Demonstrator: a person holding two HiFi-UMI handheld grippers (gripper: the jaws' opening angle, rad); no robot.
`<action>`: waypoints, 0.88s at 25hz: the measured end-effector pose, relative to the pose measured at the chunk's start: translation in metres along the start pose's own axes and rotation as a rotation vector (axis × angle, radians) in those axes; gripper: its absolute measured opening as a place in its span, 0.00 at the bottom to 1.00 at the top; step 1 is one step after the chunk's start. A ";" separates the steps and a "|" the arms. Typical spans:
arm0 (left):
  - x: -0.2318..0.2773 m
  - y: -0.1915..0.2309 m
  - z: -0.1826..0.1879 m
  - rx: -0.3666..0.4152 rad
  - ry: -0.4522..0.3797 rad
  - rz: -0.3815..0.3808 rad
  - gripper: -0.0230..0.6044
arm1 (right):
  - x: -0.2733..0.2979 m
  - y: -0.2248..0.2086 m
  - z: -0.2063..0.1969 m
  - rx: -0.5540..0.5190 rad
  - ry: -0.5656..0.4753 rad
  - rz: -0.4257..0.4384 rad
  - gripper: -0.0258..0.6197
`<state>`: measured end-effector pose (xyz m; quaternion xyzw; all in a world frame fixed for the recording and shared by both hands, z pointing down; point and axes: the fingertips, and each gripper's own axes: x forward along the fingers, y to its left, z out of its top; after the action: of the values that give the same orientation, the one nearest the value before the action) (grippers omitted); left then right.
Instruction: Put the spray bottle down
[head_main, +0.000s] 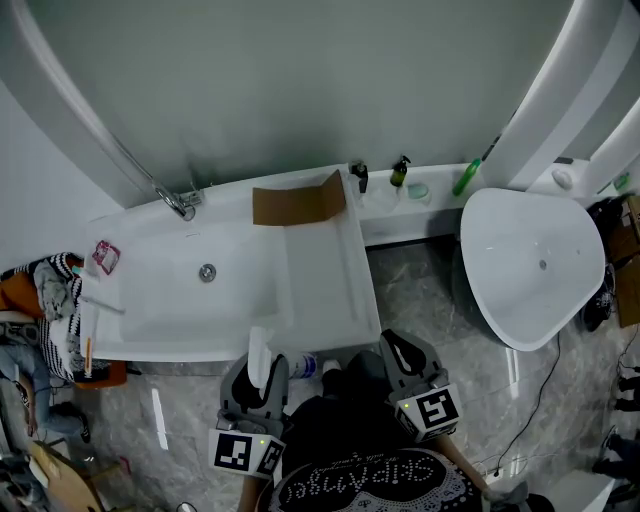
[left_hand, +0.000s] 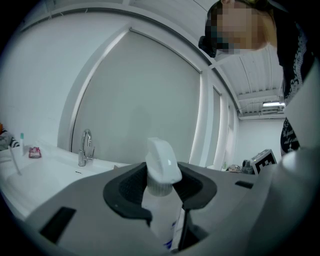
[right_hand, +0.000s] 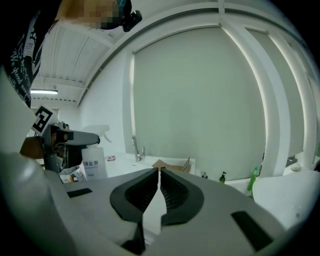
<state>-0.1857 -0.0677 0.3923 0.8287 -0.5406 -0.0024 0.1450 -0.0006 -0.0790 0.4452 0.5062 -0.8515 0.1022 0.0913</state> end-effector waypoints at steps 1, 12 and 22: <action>0.002 0.000 0.001 -0.003 -0.001 0.000 0.28 | 0.001 -0.002 0.000 0.003 -0.001 -0.002 0.08; 0.039 -0.010 0.010 -0.015 -0.004 0.040 0.28 | 0.029 -0.030 0.014 0.003 0.006 0.072 0.08; 0.085 -0.019 0.010 -0.024 -0.057 0.106 0.28 | 0.062 -0.079 0.023 -0.021 -0.007 0.124 0.08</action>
<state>-0.1351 -0.1393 0.3914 0.7968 -0.5874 -0.0251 0.1395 0.0380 -0.1746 0.4452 0.4517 -0.8826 0.0970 0.0873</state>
